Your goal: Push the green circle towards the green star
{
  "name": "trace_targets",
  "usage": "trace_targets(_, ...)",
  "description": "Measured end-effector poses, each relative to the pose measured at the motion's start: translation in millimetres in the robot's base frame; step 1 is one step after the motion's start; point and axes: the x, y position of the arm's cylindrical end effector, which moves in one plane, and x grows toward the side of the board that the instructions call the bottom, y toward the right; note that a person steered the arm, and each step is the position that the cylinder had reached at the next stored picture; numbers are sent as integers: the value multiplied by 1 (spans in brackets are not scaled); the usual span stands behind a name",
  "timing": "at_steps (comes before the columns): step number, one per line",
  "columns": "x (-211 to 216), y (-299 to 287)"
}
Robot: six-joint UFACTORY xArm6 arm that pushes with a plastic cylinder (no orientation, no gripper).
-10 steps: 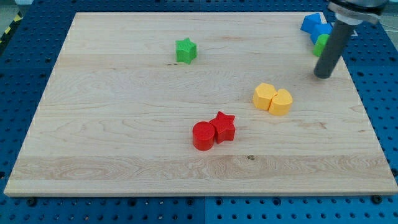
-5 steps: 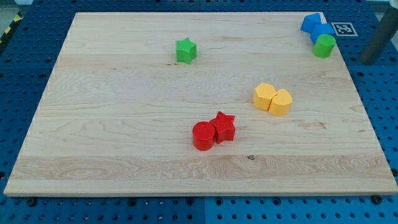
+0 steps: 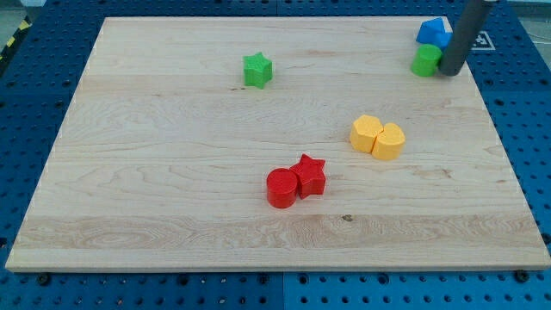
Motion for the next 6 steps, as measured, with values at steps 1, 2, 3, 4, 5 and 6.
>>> trace_targets(1, 0, -28)
trace_targets(2, -5, -22)
trace_targets(3, -31, -17)
trace_targets(4, -53, -38)
trace_targets(5, -51, -63)
trace_targets(6, -31, -63)
